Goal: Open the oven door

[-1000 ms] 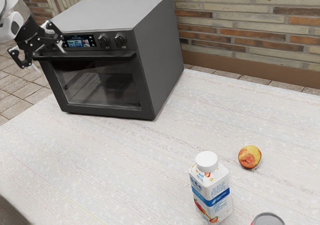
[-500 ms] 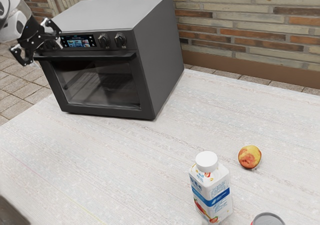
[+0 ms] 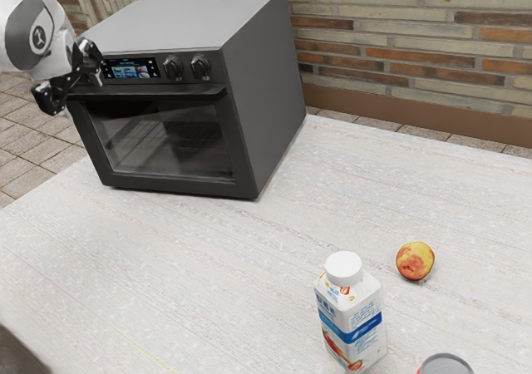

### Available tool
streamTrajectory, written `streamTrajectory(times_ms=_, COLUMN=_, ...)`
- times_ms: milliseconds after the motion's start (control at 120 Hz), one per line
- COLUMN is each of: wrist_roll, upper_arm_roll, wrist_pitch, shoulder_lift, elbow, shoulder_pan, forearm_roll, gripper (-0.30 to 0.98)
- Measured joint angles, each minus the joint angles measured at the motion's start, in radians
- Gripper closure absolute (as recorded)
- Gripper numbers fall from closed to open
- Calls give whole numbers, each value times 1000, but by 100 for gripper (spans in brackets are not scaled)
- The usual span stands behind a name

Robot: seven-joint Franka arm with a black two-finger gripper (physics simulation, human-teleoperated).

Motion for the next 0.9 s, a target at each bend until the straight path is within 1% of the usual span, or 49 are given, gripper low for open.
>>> streamTrajectory(times_ms=133, wrist_roll=-75, upper_arm_roll=0, wrist_pitch=7, shoulder_lift=35, elbow=36, shoulder_pan=-11, forearm_roll=57, gripper=0)
streamTrajectory(times_ms=300, wrist_roll=-156, upper_arm_roll=-1, wrist_pitch=39, shoulder_lift=38, elbow=14, shoulder_pan=-89, forearm_roll=204, gripper=0)
streamTrajectory(times_ms=367, wrist_roll=-183, upper_arm_roll=-4, wrist_pitch=58, shoulder_lift=34, elbow=1, shoulder_pan=-98, forearm_roll=237, gripper=0)
streamTrajectory(times_ms=383, wrist_roll=-186, upper_arm_roll=-9, wrist_pitch=63, shoulder_lift=32, elbow=-1, shoulder_pan=-97, forearm_roll=231, gripper=0)
streamTrajectory(times_ms=433, wrist_roll=-184, upper_arm_roll=-10, wrist_pitch=80, shoulder_lift=26, elbow=-7, shoulder_pan=-84, forearm_roll=165, gripper=0)
streamTrajectory(times_ms=483, wrist_roll=-181, upper_arm_roll=-10, wrist_pitch=96, shoulder_lift=23, elbow=-16, shoulder_pan=-74, forearm_roll=115, gripper=0)
streamTrajectory(times_ms=542, wrist_roll=-177, upper_arm_roll=-10, wrist_pitch=119, shoulder_lift=15, elbow=-48, shoulder_pan=-73, forearm_roll=79, gripper=0)
streamTrajectory(times_ms=600, wrist_roll=-174, upper_arm_roll=-10, wrist_pitch=148, shoulder_lift=-7, elbow=-96, shoulder_pan=-79, forearm_roll=59, gripper=0)
streamTrajectory(times_ms=675, wrist_roll=-170, upper_arm_roll=-10, wrist_pitch=191, shoulder_lift=-35, elbow=-158, shoulder_pan=-103, forearm_roll=59, gripper=0)
streamTrajectory(times_ms=842, wrist_roll=-164, upper_arm_roll=-8, wrist_pitch=264, shoulder_lift=-63, elbow=-238, shoulder_pan=-124, forearm_roll=69, gripper=0)
streamTrajectory(times_ms=900, wrist_roll=-167, upper_arm_roll=-8, wrist_pitch=293, shoulder_lift=-117, elbow=-317, shoulder_pan=-151, forearm_roll=111, gripper=2)
